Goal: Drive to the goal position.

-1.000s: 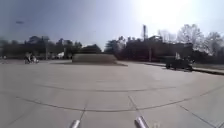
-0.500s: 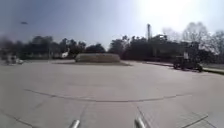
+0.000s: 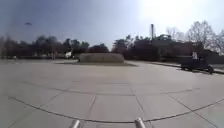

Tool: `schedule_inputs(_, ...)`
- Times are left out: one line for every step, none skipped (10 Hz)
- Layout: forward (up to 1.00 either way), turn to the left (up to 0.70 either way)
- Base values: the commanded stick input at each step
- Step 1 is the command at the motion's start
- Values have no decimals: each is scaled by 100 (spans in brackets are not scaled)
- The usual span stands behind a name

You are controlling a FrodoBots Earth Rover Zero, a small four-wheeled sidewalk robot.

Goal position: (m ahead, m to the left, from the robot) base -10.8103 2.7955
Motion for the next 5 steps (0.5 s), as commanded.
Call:
schedule_inputs(100, 0)
schedule_inputs(100, 0)
schedule_inputs(100, 0)
schedule_inputs(100, 0)
schedule_inputs(100, 0)
